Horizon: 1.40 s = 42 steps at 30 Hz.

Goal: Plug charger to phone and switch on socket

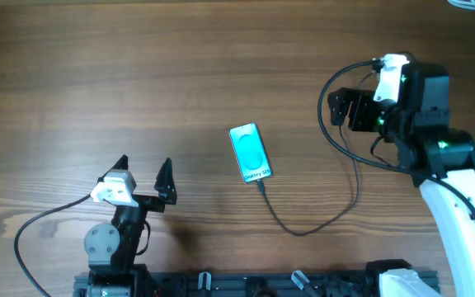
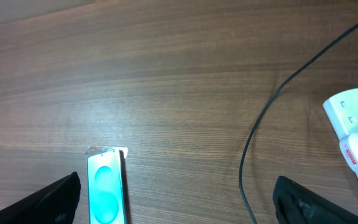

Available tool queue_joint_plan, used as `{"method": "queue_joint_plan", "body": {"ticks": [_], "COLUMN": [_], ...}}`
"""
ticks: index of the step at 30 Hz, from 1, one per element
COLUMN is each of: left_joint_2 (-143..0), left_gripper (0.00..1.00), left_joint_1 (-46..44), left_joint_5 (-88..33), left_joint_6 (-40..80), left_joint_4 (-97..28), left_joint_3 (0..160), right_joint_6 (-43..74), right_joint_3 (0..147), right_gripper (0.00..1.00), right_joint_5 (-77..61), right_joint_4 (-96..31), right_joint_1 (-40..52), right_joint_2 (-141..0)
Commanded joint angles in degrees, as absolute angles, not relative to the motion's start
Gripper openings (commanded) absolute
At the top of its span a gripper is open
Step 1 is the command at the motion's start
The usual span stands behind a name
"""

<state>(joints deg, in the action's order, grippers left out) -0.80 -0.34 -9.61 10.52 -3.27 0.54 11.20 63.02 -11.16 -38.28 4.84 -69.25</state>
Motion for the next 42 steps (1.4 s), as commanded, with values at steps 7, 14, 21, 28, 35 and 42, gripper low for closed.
{"method": "queue_joint_plan", "body": {"ticks": [7, 14, 21, 28, 35, 42], "left_joint_2": [-0.2, -0.2, -0.2, -0.2, -0.2, -0.2], "left_gripper": [1.00, 1.00, 1.00, 1.00, 1.00, 1.00], "left_joint_1": [-0.5, -0.5, -0.5, -0.5, -0.5, -0.5], "left_joint_5": [-8.7, -8.7, -8.7, -8.7, -8.7, -8.7], "left_joint_6": [9.4, 9.4, 9.4, 9.4, 9.4, 9.4], "left_joint_4": [-3.7, -3.7, -3.7, -3.7, -3.7, -3.7], "left_joint_3": [0.3, 0.3, 0.3, 0.3, 0.3, 0.3], "right_joint_6": [8.5, 6.0, 6.0, 5.8, 4.8, -1.4], "right_joint_3": [39.7, 15.0, 3.2, 0.3, 0.3, 0.3], "right_gripper": [1.00, 1.00, 1.00, 1.00, 1.00, 1.00], "right_joint_5": [-14.0, -17.9, -13.6, -12.9, -12.9, -12.4], "right_joint_4": [-9.5, 23.9, 25.1, 11.6, 0.9, 0.8], "right_joint_1": [4.9, 4.9, 4.9, 4.9, 4.9, 4.9], "right_joint_2": [-61.3, -51.2, -41.4, -30.3, -12.9, -0.2]}}
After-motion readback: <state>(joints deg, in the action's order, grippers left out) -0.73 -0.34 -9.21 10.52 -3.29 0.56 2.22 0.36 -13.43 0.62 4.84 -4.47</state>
